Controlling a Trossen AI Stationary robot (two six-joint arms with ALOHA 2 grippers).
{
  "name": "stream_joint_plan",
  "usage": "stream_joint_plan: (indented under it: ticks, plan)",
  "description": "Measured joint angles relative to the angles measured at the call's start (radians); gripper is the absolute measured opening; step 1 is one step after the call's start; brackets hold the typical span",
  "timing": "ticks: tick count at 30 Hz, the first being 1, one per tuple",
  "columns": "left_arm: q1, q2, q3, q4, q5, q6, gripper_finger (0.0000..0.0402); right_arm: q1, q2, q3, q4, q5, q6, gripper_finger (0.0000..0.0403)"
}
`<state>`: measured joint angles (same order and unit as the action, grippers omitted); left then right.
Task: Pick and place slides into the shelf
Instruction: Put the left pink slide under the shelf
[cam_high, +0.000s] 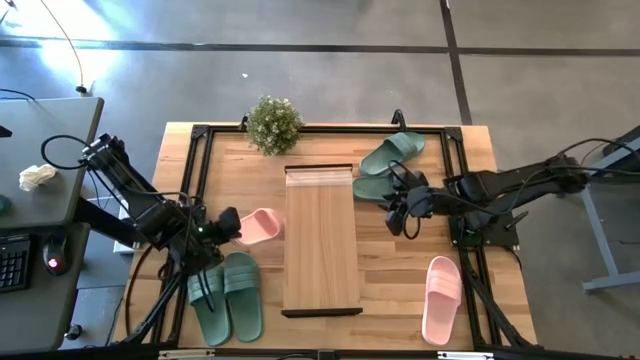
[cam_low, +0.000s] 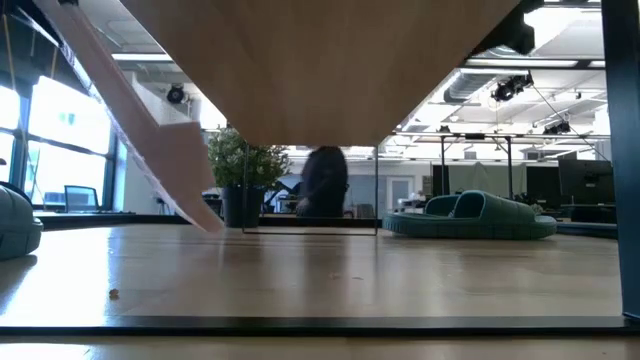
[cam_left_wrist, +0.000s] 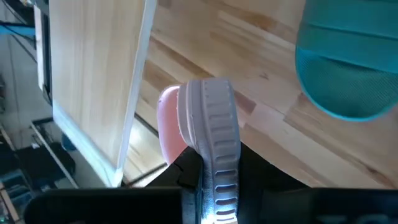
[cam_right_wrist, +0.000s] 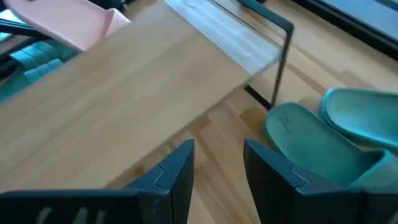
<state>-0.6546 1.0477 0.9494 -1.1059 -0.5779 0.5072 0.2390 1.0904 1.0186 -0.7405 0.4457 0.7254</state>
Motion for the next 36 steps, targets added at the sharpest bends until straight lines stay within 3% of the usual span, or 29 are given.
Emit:
stream_joint_plan:
  ticks: [10, 16, 22, 31, 36]
  plan:
    - [0.0, 0.0, -0.132, 0.174, -0.001, 0.07, 0.0105, -0.002, -0.019, -0.052, 0.014, 0.007, 0.027, 0.0128]
    - [0.01, 0.001, -0.173, 0.161, -0.014, 0.061, 0.0129, -0.003, -0.019, -0.052, 0.014, -0.004, 0.063, 0.0128]
    - [0.091, 0.004, -0.171, 0.152, 0.037, 0.02, 0.0157, -0.003, -0.019, -0.052, 0.014, -0.037, 0.112, 0.0128]
    - [0.259, 0.005, -0.162, 0.127, 0.257, -0.064, 0.0214, -0.003, -0.019, -0.052, 0.012, -0.05, 0.121, 0.0128]
    - [0.365, 0.005, -0.162, 0.127, 0.43, -0.137, 0.0231, -0.003, -0.019, -0.052, 0.012, -0.051, 0.105, 0.0128]
